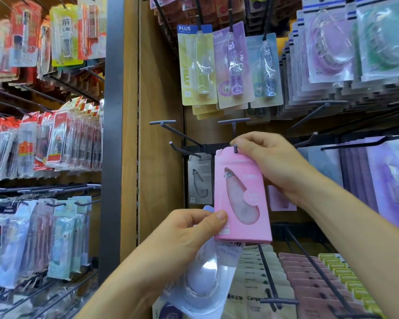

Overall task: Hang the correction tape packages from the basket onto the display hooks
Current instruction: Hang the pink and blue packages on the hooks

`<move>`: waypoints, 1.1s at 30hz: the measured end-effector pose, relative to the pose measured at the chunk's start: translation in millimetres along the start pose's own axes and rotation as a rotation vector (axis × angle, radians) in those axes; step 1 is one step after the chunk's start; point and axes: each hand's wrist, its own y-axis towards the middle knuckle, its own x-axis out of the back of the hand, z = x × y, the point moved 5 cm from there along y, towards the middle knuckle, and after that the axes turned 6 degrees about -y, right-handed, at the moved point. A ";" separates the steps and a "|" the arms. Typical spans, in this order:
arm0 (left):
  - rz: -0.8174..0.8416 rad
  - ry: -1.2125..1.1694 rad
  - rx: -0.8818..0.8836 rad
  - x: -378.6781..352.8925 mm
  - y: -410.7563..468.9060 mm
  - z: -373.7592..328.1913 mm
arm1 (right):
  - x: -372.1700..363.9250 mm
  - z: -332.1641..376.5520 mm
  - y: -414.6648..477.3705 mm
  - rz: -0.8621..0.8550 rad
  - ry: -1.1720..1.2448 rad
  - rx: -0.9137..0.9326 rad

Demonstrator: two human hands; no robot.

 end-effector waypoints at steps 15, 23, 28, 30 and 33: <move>-0.332 0.104 0.083 9.5 -0.4 18.1 | -2.8 -65.6 -24.2 0.210 -0.153 -0.292; -0.392 -0.028 0.051 20.3 -8.6 22.8 | -18.1 -102.6 21.8 0.152 -0.412 -0.371; -0.428 -0.051 0.015 29.7 -13.2 18.5 | -26.8 -116.0 30.2 0.093 -0.514 -0.458; -0.429 -0.058 0.010 31.3 -14.6 17.7 | -30.0 -118.5 31.7 0.075 -0.478 -0.475; -0.411 -0.054 0.002 30.4 -15.9 16.7 | -31.8 -120.6 30.8 0.068 -0.363 -0.528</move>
